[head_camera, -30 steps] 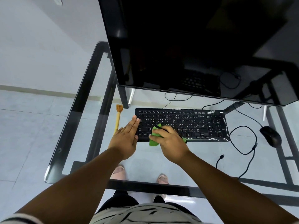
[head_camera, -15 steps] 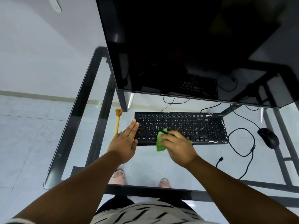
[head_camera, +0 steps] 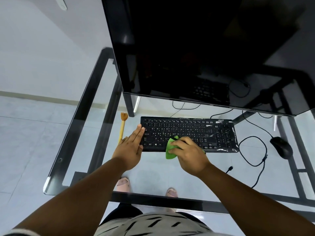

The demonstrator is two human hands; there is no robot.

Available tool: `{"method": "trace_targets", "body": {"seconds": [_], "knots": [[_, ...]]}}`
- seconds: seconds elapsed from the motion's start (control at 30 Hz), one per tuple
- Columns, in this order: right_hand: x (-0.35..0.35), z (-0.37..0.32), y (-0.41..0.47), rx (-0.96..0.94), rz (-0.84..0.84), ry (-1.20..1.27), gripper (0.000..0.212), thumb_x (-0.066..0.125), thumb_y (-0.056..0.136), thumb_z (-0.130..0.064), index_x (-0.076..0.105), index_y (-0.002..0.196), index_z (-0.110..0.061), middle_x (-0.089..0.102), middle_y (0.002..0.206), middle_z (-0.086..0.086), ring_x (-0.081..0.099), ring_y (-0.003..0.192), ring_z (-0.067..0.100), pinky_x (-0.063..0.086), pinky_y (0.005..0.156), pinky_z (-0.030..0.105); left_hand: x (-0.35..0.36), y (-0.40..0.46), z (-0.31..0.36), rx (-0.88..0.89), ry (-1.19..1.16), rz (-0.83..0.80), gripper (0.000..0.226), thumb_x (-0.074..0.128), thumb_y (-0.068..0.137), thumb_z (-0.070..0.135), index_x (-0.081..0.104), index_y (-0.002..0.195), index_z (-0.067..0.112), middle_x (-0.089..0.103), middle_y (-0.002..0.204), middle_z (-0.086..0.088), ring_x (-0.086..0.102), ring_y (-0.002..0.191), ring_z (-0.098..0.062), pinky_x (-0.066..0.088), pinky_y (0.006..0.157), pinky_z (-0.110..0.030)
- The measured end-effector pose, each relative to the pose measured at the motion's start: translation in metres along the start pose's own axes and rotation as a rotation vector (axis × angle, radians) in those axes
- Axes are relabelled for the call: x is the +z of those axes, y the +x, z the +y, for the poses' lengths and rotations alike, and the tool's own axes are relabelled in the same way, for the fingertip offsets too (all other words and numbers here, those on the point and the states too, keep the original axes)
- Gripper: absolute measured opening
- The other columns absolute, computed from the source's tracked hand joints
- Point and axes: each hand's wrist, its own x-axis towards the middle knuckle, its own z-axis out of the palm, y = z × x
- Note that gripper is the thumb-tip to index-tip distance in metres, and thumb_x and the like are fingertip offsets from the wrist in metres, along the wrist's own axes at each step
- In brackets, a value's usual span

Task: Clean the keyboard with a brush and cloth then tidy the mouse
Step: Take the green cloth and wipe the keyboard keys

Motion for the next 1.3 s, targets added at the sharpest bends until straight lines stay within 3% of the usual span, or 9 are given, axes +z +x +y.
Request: {"method": "trace_targets", "body": {"seconds": [0.13,0.33,0.67,0.8,0.93,1.03,1.13,1.3], "knots": [[0.008,-0.032,0.029,-0.082,-0.021,0.010,0.039,0.065,0.078,-0.008,0.071,0.110,-0.030,0.064,0.122,-0.008,0.051,0.109,0.025,0.056,0.081,0.038,-0.001,-0.002,-0.003,0.005,-0.027,-0.021,0.064,0.037,0.101,0.023,0.002,0.155,0.022,-0.004,0.161,0.008,0.018,0.148,-0.015,0.015,0.118,-0.035],[0.009,-0.030,0.024,-0.124,-0.047,-0.027,0.040,0.071,0.072,-0.006,0.074,0.103,-0.033,0.064,0.119,-0.012,0.046,0.110,0.021,0.053,0.082,0.037,-0.005,-0.002,-0.005,-0.001,-0.012,-0.061,0.065,0.035,0.101,0.020,-0.002,0.155,0.023,-0.006,0.162,0.009,0.013,0.148,-0.013,0.013,0.120,-0.035],[0.009,-0.019,-0.001,0.037,0.006,0.017,0.042,0.071,0.070,-0.001,0.074,0.103,-0.027,0.066,0.116,-0.004,0.053,0.105,0.025,0.057,0.077,0.040,-0.002,-0.005,-0.001,-0.034,0.016,0.004,0.062,0.032,0.102,0.024,0.000,0.155,0.025,-0.001,0.161,0.011,0.013,0.148,-0.010,0.006,0.118,-0.029],[-0.002,0.012,-0.028,0.112,0.064,0.028,0.040,0.073,0.067,0.003,0.077,0.097,-0.024,0.068,0.112,-0.001,0.048,0.104,0.024,0.056,0.080,0.041,-0.001,-0.005,0.000,-0.051,0.038,0.007,0.059,0.023,0.101,0.039,0.003,0.155,0.026,0.002,0.161,0.012,0.017,0.148,-0.012,0.005,0.117,-0.027],[-0.005,0.022,-0.042,0.227,0.118,0.064,0.045,0.067,0.071,0.006,0.075,0.105,-0.023,0.065,0.117,-0.002,0.050,0.107,0.026,0.055,0.083,0.039,0.006,-0.006,0.015,-0.120,0.087,0.068,0.073,0.011,0.092,0.058,0.009,0.155,0.021,0.002,0.162,0.005,0.015,0.148,-0.016,0.010,0.120,-0.037],[-0.003,0.016,-0.039,0.203,0.100,0.057,0.045,0.067,0.071,0.005,0.075,0.105,-0.023,0.065,0.117,-0.002,0.050,0.106,0.026,0.054,0.085,0.037,0.007,0.000,0.034,-0.156,0.126,0.130,0.084,0.021,0.089,0.068,0.011,0.155,0.017,0.001,0.163,0.001,0.008,0.149,-0.016,0.009,0.120,-0.040],[-0.010,0.032,-0.051,0.158,0.090,0.015,0.042,0.071,0.068,0.004,0.077,0.098,-0.024,0.067,0.113,-0.002,0.051,0.103,0.026,0.055,0.081,0.039,0.004,0.015,0.050,-0.082,0.159,0.088,0.096,0.030,0.084,0.078,0.004,0.155,0.018,-0.006,0.163,0.002,0.001,0.149,-0.014,0.004,0.120,-0.040],[-0.015,0.048,-0.070,0.367,0.227,0.070,0.044,0.069,0.068,0.010,0.077,0.099,-0.020,0.067,0.110,0.000,0.050,0.100,0.023,0.054,0.082,0.036,0.001,0.039,0.075,-0.009,0.197,-0.006,0.116,0.047,0.072,0.082,-0.007,0.154,0.021,-0.013,0.162,0.005,-0.012,0.148,-0.012,-0.005,0.121,-0.038]]}}
